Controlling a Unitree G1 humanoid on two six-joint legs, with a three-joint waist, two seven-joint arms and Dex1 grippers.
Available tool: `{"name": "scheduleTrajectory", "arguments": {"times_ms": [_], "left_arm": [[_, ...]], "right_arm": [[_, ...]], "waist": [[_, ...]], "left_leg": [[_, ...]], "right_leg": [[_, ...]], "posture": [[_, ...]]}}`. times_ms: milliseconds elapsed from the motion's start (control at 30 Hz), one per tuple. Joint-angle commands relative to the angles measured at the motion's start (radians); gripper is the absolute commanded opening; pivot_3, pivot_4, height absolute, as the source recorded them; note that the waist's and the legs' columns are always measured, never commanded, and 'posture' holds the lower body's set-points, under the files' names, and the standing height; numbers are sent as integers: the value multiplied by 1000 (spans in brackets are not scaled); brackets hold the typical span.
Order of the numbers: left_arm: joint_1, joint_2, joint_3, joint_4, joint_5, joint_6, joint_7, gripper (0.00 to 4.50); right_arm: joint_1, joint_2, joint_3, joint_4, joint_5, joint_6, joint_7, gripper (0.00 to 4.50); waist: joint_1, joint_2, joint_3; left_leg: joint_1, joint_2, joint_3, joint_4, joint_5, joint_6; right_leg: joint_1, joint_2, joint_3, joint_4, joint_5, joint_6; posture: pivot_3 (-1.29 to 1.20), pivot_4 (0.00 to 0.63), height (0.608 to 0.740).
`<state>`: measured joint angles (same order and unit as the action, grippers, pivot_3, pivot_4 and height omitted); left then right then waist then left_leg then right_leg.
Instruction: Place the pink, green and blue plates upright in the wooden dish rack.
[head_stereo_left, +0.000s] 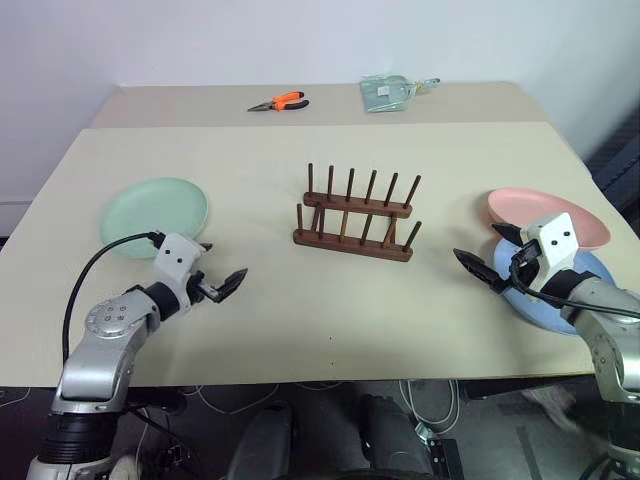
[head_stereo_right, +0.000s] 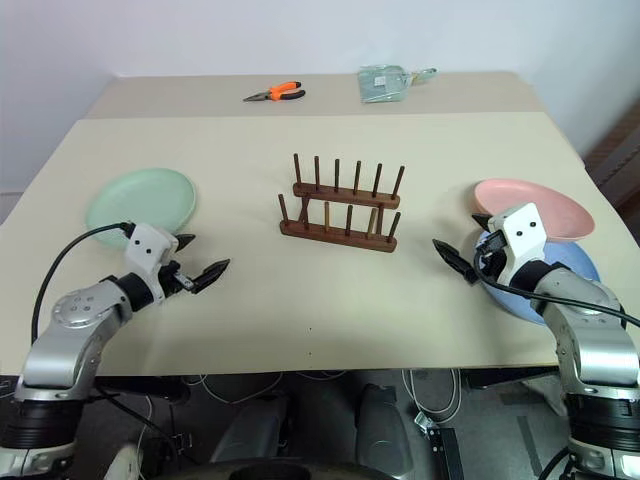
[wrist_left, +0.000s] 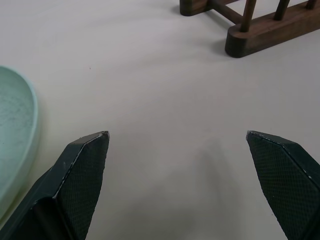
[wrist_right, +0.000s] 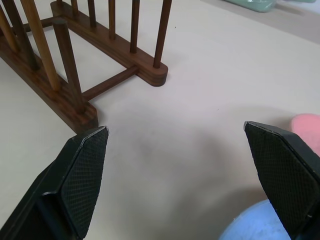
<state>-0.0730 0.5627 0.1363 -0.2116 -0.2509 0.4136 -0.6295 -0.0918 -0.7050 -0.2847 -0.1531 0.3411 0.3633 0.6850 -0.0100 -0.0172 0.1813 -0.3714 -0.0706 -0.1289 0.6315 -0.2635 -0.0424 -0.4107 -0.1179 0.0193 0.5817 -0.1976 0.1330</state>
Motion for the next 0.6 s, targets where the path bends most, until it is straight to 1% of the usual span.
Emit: {"name": "scheduleTrajectory", "arguments": {"times_ms": [33, 133, 267, 333, 400, 500, 600], "left_arm": [[-22, -8, -3, 17, -4, -36, -5, 4500], [-33, -13, -13, 38, -4, -54, -16, 4500], [-68, -12, -36, 98, -4, -83, -58, 4500], [-137, -8, -91, 201, 22, -129, -118, 4500], [-229, -16, -159, 316, 55, -179, -180, 4500], [-394, -59, -245, 528, 108, -272, -252, 4500], [-580, -135, -319, 791, 163, -378, -332, 4500]], "right_arm": [[-43, 2, 9, 6, -20, -40, -10, 4440], [-50, 1, 21, 21, -42, -64, -12, 4440], [-50, -1, 24, 15, -18, -37, 1, 4440], [-27, -5, 34, -27, -3, -8, 14, 4440], [-5, -1, 41, -58, -28, -13, -6, 4440], [31, 17, 46, -114, -43, -4, -46, 4440], [95, 47, 38, -202, -49, 14, -94, 4440]], "waist": [[0, 0, 0], [0, 0, 0], [3, 0, 0], [9, 0, 0], [16, 0, 0], [24, 0, 0], [29, -1, 0]], "left_leg": [[0, 0, 0, 0, 0, 0], [0, 0, 0, 0, 0, 0], [0, 0, 0, 0, 0, 0], [0, 0, 0, 0, 0, 0], [0, 0, 0, 1, 0, 0], [0, -1, 0, 1, 0, 0], [-1, -1, -1, 2, 0, 0]], "right_leg": [[0, 0, 0, 0, 0, 0], [0, 0, 0, 0, 0, 0], [0, 0, 0, 0, 1, 0], [0, 0, 0, 0, 1, 0], [0, 0, -1, 0, 0, 0], [1, 0, -1, 0, 1, 1], [1, 0, -1, -1, 2, 3]], "posture": [[0, 150, 740], [0, 150, 740], [0, 150, 740], [0, 150, 740], [0, 150, 740], [0, 150, 740], [0, 150, 740]]}}
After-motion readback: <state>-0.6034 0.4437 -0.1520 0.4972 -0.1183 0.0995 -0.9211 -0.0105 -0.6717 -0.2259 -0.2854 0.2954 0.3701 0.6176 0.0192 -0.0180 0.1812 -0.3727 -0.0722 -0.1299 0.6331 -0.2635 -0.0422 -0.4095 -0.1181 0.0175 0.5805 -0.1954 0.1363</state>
